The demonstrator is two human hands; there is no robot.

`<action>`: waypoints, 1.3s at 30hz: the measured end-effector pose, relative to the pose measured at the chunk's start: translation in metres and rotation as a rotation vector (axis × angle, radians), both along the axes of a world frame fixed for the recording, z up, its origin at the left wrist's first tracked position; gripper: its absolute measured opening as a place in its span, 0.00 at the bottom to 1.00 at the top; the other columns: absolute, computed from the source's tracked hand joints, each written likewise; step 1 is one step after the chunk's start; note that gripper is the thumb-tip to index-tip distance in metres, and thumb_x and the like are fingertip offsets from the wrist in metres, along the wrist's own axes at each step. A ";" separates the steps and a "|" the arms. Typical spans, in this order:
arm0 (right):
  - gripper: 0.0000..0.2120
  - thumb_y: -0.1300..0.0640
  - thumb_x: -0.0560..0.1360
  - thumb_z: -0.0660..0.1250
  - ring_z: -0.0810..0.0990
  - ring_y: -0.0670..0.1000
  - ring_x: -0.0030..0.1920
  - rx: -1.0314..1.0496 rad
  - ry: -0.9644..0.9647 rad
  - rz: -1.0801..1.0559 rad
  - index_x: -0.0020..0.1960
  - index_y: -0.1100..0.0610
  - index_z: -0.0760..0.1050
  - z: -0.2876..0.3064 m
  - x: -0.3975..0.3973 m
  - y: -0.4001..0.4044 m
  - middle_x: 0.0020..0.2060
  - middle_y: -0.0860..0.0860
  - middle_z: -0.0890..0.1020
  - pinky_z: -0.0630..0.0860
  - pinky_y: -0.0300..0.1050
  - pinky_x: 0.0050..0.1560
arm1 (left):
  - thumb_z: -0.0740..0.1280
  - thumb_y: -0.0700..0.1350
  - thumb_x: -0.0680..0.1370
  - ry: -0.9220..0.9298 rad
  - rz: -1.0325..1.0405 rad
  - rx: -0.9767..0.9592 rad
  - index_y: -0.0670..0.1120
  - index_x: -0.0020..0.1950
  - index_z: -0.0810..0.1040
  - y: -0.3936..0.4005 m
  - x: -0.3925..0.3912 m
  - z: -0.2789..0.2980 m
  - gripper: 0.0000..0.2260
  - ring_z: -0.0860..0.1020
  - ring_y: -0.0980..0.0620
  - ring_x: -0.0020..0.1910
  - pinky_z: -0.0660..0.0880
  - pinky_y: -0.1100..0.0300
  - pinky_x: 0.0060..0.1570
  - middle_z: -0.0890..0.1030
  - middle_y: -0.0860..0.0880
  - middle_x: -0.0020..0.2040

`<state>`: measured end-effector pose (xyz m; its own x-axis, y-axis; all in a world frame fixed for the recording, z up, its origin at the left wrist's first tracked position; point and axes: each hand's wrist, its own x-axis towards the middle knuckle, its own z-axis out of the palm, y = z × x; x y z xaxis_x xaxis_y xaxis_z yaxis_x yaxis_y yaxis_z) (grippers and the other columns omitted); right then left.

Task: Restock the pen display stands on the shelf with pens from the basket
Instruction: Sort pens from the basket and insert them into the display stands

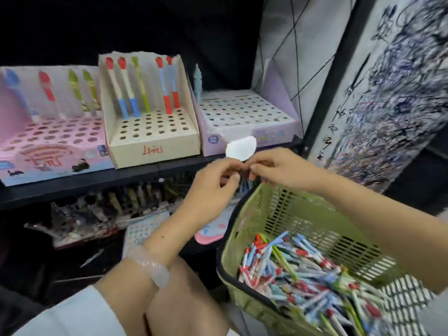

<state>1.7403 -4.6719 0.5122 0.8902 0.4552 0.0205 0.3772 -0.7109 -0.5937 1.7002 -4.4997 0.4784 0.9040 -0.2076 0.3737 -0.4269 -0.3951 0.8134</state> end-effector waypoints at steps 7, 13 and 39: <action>0.11 0.63 0.76 0.62 0.79 0.53 0.50 -0.317 0.221 -0.159 0.55 0.61 0.79 -0.111 -0.010 -0.081 0.50 0.56 0.83 0.72 0.41 0.51 | 0.60 0.39 0.79 0.043 -0.147 0.313 0.45 0.60 0.76 -0.049 -0.004 -0.067 0.11 0.72 0.56 0.55 0.61 0.79 0.47 0.75 0.49 0.57; 0.16 0.52 0.80 0.59 0.63 0.51 0.28 -0.325 0.721 -0.181 0.36 0.57 0.68 -0.199 -0.027 -0.065 0.30 0.55 0.67 0.64 0.48 0.36 | 0.59 0.39 0.79 0.085 -0.161 0.392 0.45 0.60 0.76 -0.051 -0.007 -0.091 0.11 0.71 0.55 0.59 0.60 0.75 0.50 0.75 0.50 0.59; 0.09 0.53 0.76 0.65 0.73 0.54 0.38 0.545 1.004 -0.838 0.45 0.59 0.72 -0.249 -0.031 -0.031 0.41 0.57 0.71 0.73 0.47 0.36 | 0.60 0.41 0.79 0.201 -0.098 0.278 0.47 0.57 0.77 -0.042 -0.002 -0.099 0.09 0.68 0.59 0.57 0.59 0.79 0.47 0.74 0.51 0.58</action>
